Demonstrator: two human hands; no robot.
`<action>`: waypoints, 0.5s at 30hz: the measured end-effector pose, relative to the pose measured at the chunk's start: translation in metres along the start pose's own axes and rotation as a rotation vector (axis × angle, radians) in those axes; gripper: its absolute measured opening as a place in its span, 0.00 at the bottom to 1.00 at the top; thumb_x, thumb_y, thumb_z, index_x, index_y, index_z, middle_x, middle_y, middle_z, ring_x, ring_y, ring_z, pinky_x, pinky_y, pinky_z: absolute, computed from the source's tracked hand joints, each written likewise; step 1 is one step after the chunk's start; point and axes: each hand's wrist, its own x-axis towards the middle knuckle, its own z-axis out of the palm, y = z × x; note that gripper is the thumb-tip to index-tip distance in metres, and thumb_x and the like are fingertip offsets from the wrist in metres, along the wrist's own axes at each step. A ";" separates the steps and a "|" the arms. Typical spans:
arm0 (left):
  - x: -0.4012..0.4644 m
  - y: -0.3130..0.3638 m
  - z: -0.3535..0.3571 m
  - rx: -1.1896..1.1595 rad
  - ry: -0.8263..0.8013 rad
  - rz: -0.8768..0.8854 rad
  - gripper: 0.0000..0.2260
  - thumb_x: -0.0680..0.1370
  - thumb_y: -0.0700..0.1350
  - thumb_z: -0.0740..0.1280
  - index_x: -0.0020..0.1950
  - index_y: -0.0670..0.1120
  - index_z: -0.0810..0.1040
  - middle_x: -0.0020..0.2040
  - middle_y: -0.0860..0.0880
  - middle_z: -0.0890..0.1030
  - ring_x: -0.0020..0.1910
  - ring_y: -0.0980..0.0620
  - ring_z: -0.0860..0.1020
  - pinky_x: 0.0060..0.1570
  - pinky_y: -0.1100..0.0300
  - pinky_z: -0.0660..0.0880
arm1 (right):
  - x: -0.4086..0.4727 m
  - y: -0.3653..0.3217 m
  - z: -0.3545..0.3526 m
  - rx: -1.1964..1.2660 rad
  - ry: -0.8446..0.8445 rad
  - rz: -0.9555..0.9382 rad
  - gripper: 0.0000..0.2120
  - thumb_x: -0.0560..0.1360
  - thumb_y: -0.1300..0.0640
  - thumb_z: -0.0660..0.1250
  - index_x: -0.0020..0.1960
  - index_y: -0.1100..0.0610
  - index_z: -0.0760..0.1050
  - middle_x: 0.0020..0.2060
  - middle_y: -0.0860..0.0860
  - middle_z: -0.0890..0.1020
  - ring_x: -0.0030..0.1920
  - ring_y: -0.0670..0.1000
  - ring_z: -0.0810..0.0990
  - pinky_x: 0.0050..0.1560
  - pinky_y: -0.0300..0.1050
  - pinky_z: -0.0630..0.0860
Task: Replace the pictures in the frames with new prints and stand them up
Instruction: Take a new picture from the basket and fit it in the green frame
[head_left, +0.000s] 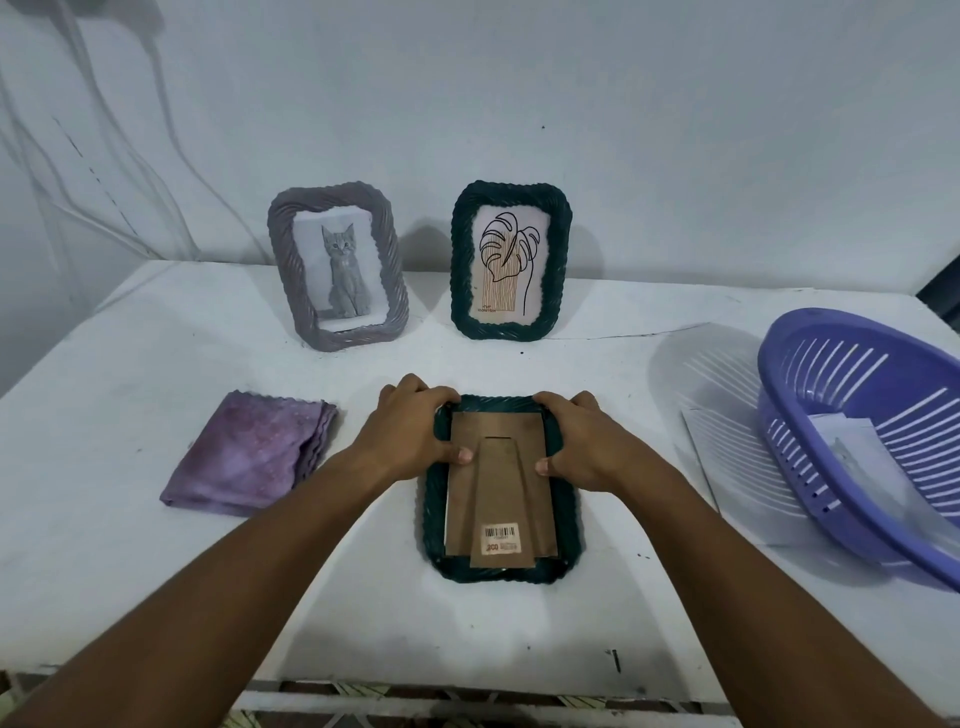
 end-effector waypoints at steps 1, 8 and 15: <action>0.000 -0.001 0.001 -0.006 0.001 0.000 0.33 0.67 0.57 0.75 0.69 0.52 0.69 0.60 0.46 0.69 0.63 0.44 0.65 0.61 0.52 0.67 | 0.000 0.000 0.000 -0.001 0.005 0.003 0.38 0.72 0.55 0.71 0.75 0.48 0.54 0.68 0.55 0.62 0.65 0.58 0.68 0.62 0.51 0.72; 0.003 -0.005 0.003 -0.024 0.017 0.037 0.30 0.67 0.57 0.75 0.66 0.53 0.72 0.56 0.49 0.70 0.61 0.45 0.66 0.59 0.53 0.67 | -0.002 -0.002 0.000 0.002 0.039 0.001 0.39 0.71 0.55 0.73 0.75 0.49 0.55 0.69 0.55 0.62 0.64 0.58 0.70 0.62 0.50 0.72; 0.005 -0.012 0.007 -0.077 0.060 0.088 0.26 0.65 0.55 0.77 0.61 0.53 0.77 0.55 0.51 0.73 0.58 0.47 0.70 0.56 0.55 0.69 | -0.001 -0.001 0.000 -0.001 0.051 -0.019 0.33 0.71 0.56 0.72 0.71 0.48 0.61 0.67 0.53 0.64 0.64 0.56 0.69 0.62 0.48 0.71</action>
